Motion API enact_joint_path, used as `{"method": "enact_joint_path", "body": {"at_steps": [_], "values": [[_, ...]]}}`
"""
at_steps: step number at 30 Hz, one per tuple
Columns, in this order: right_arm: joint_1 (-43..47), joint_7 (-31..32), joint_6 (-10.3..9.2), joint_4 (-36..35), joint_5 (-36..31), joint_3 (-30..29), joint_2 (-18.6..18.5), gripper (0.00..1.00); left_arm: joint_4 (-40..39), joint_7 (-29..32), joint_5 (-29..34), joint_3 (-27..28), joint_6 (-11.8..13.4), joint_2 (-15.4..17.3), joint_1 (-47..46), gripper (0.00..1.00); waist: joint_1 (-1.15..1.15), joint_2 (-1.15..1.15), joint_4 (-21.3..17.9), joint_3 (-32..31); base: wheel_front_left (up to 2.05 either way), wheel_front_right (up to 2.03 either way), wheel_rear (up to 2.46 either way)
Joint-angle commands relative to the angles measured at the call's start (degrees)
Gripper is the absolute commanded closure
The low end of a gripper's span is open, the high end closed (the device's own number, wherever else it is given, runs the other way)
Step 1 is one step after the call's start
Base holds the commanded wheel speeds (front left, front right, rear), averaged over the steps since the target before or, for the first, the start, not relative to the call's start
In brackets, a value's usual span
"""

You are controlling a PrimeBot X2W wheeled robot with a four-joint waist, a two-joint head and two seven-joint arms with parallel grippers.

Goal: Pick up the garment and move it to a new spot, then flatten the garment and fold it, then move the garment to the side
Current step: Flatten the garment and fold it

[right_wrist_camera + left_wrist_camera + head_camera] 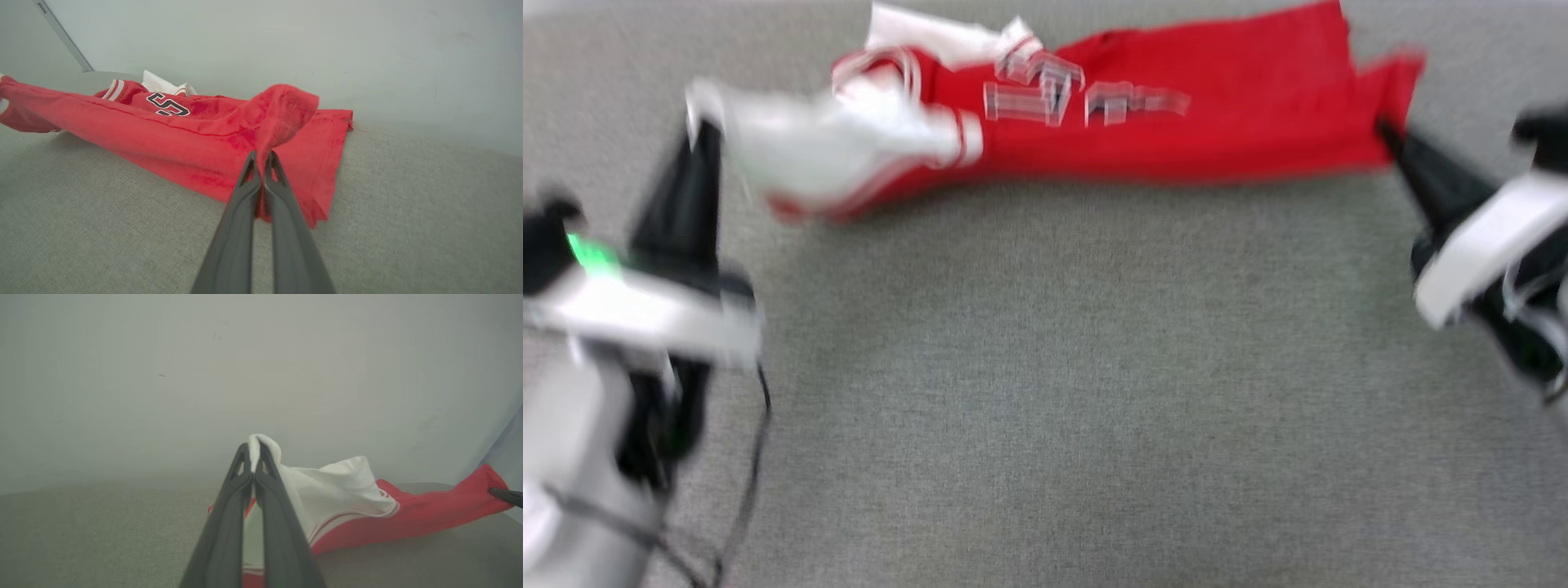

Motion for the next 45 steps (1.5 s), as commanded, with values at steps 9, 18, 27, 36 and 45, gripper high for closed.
{"method": "enact_joint_path", "body": {"at_steps": [9,18,27,36,45], "values": [[18.71,-0.49,-0.06,-4.74,1.44,-1.37,-1.12,1.00,-6.41,-0.33,-3.36,1.87,2.54,-2.36,26.70,1.00,0.01,0.00,-0.09,-8.26,0.00,0.00,0.00],[31.55,0.69,-0.06,-6.64,0.95,-4.14,-0.70,1.00,-6.05,-0.32,-7.36,1.66,2.68,-3.80,39.69,1.00,0.01,0.00,0.15,-12.86,0.00,0.00,0.00],[42.36,1.68,-0.06,-7.72,0.01,-7.92,0.56,1.00,-4.24,1.19,-11.08,-0.08,2.19,-5.06,48.60,1.00,0.01,0.00,0.37,-16.42,0.00,0.00,0.00],[49.23,2.10,-0.07,-9.70,-1.36,-12.41,1.34,1.00,-2.03,1.90,-12.24,-1.72,1.11,-6.02,51.07,1.00,0.01,0.00,0.78,-17.42,0.00,0.00,0.00],[49.30,1.67,-0.07,-11.25,-2.66,-16.39,3.76,1.00,-2.89,1.39,-7.85,0.51,1.59,-2.85,43.86,1.00,0.01,0.00,0.62,-17.44,0.00,0.00,0.00]]}}
